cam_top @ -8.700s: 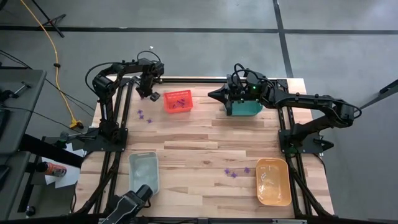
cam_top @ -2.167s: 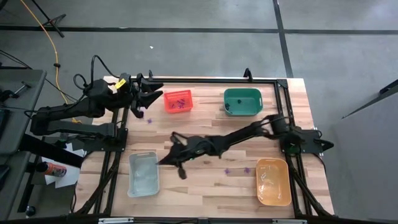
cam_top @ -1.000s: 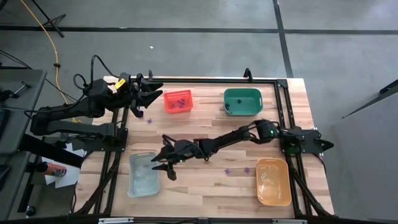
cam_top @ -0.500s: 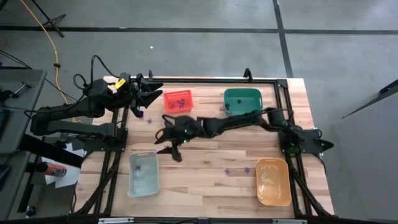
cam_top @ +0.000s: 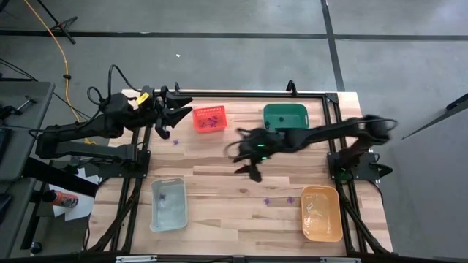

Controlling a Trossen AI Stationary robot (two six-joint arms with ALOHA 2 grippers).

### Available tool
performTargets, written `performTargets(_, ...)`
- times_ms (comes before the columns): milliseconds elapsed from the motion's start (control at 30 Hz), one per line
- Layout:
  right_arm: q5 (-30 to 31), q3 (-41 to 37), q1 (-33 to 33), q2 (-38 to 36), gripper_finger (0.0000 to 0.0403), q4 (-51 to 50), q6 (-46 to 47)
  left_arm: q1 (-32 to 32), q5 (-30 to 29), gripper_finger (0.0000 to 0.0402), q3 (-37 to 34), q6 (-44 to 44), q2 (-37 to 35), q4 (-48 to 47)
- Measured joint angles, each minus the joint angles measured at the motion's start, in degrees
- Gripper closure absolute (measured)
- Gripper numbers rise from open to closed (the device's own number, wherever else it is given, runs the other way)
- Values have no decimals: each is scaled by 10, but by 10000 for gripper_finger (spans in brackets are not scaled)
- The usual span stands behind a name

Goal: Sort Halloween decoration
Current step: Put the purple spider toy into the white bin

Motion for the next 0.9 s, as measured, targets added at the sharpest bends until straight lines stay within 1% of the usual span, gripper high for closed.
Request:
performTargets(100,48,-108,14,-92,190,105,66,0,-1,220,0,-1,5,-18)
performTargets(167,91,-163,24,-144,190,173,99,0,-2,220,0,5,14,-26)
performTargets(267,159,-220,25,-198,190,239,136,0,-2,220,0,17,41,-35)
performTargets(333,189,-241,20,-220,190,265,157,0,-2,220,0,12,66,-31)
performTargets(400,198,-252,11,-231,190,292,165,0,6,220,0,9,90,-28)
performTargets(500,197,-250,-2,-232,190,314,157,0,40,220,0,10,128,-17)
performTargets(633,197,-232,-23,-227,190,350,132,0,93,220,0,16,170,9)
performTargets(733,198,-213,-42,-227,190,353,131,0,113,220,-3,26,192,33)
performTargets(800,198,-201,-53,-227,190,355,131,1,126,220,-19,25,199,73)
performTargets(900,198,-189,-65,-227,190,354,117,15,154,220,-62,5,198,150)
